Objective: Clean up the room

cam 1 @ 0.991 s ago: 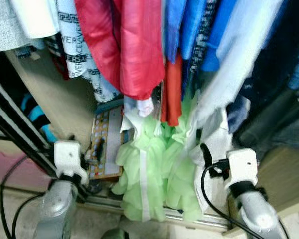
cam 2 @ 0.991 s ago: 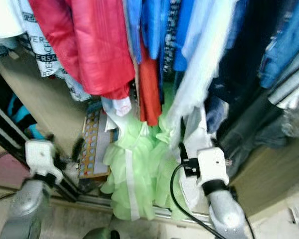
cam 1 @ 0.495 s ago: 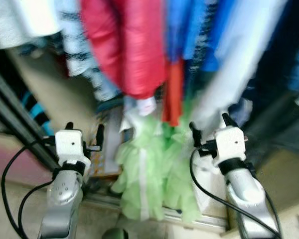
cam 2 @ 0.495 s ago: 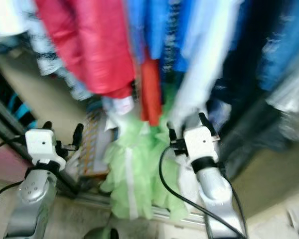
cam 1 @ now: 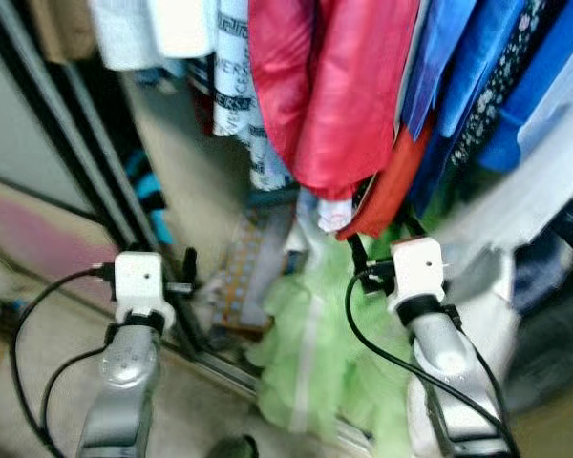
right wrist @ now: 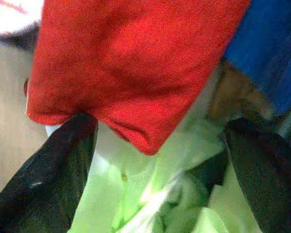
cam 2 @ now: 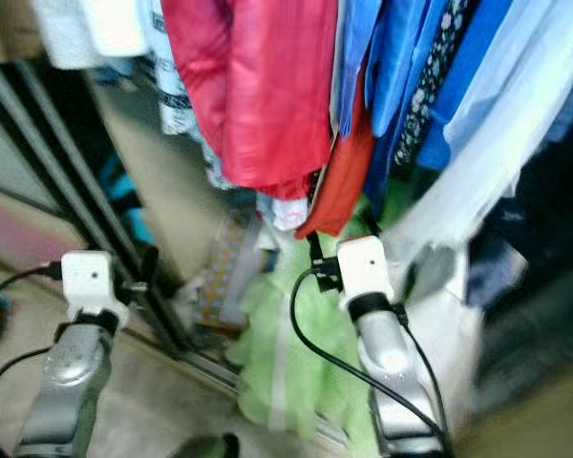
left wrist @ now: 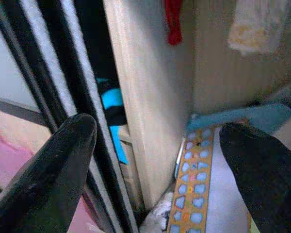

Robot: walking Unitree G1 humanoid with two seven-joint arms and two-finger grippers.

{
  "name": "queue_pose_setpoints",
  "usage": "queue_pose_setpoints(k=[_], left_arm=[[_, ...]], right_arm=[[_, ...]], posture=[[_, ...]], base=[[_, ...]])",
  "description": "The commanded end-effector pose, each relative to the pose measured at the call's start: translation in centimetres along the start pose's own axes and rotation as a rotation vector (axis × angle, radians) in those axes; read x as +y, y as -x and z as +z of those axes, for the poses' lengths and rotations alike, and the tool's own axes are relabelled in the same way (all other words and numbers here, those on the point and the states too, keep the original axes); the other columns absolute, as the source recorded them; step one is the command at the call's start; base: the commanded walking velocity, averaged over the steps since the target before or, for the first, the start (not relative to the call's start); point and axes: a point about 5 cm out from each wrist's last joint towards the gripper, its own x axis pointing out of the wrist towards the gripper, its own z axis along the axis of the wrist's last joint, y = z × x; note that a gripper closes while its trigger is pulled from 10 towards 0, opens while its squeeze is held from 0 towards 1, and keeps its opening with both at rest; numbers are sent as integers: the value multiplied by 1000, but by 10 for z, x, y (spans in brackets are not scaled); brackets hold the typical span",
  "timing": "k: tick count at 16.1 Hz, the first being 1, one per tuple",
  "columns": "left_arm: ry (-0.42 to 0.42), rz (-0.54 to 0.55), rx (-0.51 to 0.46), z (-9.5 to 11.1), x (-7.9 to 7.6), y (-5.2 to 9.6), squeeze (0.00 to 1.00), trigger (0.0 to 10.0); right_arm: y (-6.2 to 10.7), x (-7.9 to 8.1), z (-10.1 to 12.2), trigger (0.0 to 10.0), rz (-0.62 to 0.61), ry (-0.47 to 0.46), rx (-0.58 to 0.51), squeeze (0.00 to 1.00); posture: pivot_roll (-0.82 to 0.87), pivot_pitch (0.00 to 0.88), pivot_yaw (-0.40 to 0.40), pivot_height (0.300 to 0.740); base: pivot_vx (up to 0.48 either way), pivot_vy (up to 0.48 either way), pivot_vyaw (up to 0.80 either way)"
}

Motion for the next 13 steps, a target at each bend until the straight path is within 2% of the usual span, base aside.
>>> queue_pose_setpoints(k=[1,3,5,10,13], left_arm=[[-4,-6,27,-7,-3,0,0,10000],[23,5,74,-14,-4,0,0,10000],[52,5,70,-14,-3,-2,0,10000],[34,-11,65,-13,-5,-7,0,10000],[30,45,30,-5,2,-5,0,10000]], right_arm=[[-3,-1,-3,10000,-10,-4,6,0],[-5,-1,-4,10000,-25,-17,6,0],[-4,-1,-5,10000,-28,-25,7,0],[-6,-4,-9,10000,-27,-40,15,0],[-4,-1,-6,10000,25,-75,6,0]], posture=[[48,0,15,740],[44,0,16,740],[44,0,12,740],[36,0,13,740],[40,0,11,740]], base=[[0,0,794],[0,0,781],[0,0,763],[0,0,756],[0,0,0]])
